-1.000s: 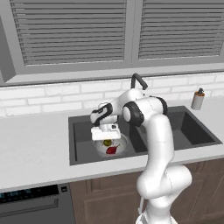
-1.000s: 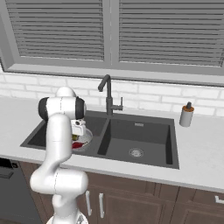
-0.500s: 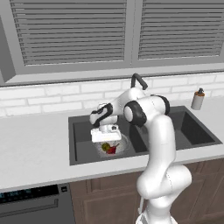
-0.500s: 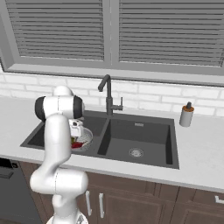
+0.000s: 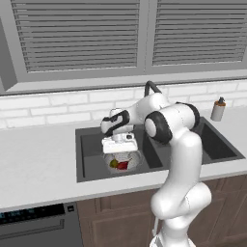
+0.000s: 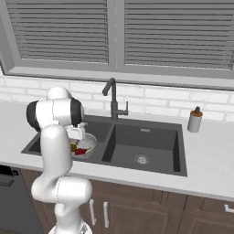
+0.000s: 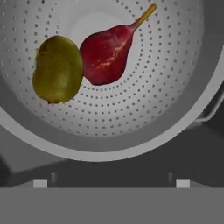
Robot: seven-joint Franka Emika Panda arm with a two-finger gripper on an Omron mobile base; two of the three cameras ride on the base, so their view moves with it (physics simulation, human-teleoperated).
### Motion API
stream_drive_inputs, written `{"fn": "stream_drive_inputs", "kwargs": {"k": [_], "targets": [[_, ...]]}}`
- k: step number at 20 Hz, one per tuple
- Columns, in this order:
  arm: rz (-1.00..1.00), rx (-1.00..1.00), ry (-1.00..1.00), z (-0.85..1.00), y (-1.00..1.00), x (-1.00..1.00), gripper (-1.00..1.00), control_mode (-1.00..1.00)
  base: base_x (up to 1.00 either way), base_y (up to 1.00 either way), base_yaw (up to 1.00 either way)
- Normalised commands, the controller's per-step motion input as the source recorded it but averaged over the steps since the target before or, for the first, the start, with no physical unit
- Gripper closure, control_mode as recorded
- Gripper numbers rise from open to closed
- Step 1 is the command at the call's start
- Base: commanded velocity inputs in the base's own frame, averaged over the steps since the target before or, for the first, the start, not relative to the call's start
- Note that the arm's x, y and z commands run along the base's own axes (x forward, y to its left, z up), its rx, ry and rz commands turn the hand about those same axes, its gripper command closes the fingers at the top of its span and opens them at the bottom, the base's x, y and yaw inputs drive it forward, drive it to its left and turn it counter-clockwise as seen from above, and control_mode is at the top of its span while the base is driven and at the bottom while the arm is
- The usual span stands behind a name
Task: Put the colander in the sink, put the pear, kiwi in the colander, and turn on the sink faucet and pour water over the colander.
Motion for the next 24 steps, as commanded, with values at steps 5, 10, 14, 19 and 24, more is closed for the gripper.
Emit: {"fn": "stream_drive_inputs", "kwargs": {"k": [5, 10, 14, 19, 24], "targets": [[0.0, -0.01, -0.17, 0.7, -0.14, -0.49, -1.0, -1.0, 0.0, 0.0, 0.0], [0.0, 0.0, -0.26, 0.63, -0.14, -0.75, -1.0, -1.0, 0.0, 0.0, 0.0], [-0.03, 0.0, -0.11, 0.67, -0.22, -0.54, -1.0, -1.0, 0.0, 0.0, 0.0], [-0.16, 0.06, 0.01, 0.74, -0.14, -0.35, -1.0, -1.0, 0.0, 0.0, 0.0], [-0.08, 0.11, 0.0, 0.61, -0.15, -0.61, -1.0, -1.0, 0.0, 0.0, 0.0]]}}
